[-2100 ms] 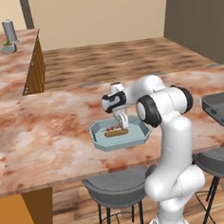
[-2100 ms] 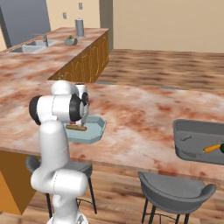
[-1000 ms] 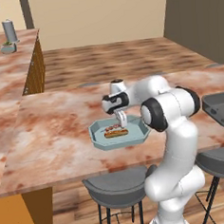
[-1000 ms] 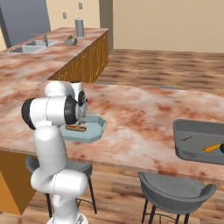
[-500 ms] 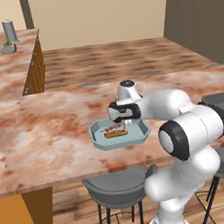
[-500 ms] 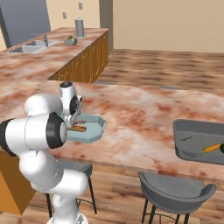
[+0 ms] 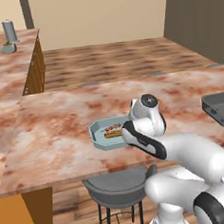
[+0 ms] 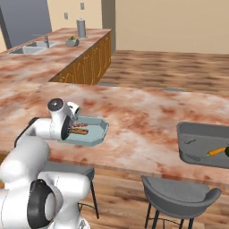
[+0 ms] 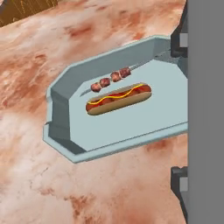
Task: Place the cold items (lime and carrot) from the fridge in one tupperware on the dining counter. Place the warm items (hot dog and kebab skewer) in the stove area in another tupperware.
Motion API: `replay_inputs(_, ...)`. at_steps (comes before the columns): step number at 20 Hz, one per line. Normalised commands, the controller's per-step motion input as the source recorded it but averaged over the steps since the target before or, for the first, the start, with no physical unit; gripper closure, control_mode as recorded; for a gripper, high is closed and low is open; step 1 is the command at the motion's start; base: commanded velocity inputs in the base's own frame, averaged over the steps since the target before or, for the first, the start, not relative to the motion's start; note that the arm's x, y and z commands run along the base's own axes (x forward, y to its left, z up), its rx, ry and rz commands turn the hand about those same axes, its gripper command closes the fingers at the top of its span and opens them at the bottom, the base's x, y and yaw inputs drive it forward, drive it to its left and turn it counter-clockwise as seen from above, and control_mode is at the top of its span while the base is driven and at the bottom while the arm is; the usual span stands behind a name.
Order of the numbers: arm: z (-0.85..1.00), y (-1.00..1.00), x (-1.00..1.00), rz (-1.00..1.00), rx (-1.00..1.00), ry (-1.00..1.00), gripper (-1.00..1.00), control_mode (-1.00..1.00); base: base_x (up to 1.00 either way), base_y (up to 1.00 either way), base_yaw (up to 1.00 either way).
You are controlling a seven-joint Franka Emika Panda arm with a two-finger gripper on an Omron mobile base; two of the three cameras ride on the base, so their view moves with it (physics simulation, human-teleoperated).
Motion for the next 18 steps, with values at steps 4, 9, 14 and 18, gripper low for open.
replay_inputs(4,0.72,-0.16,-0.64,-0.22,0.16,-0.14,-1.0,-1.0,0.0,0.0,0.0)
replay_inputs(9,0.76,-0.15,-0.61,-0.18,0.12,-0.15,-1.0,-1.0,0.0,0.0,0.0)
replay_inputs(14,0.81,-0.13,-0.56,-0.12,0.06,-0.13,-1.0,-1.0,0.0,0.0,0.0)
replay_inputs(18,0.78,-0.03,-0.53,-0.1,0.01,-0.03,-1.0,-1.0,0.0,0.0,0.0)
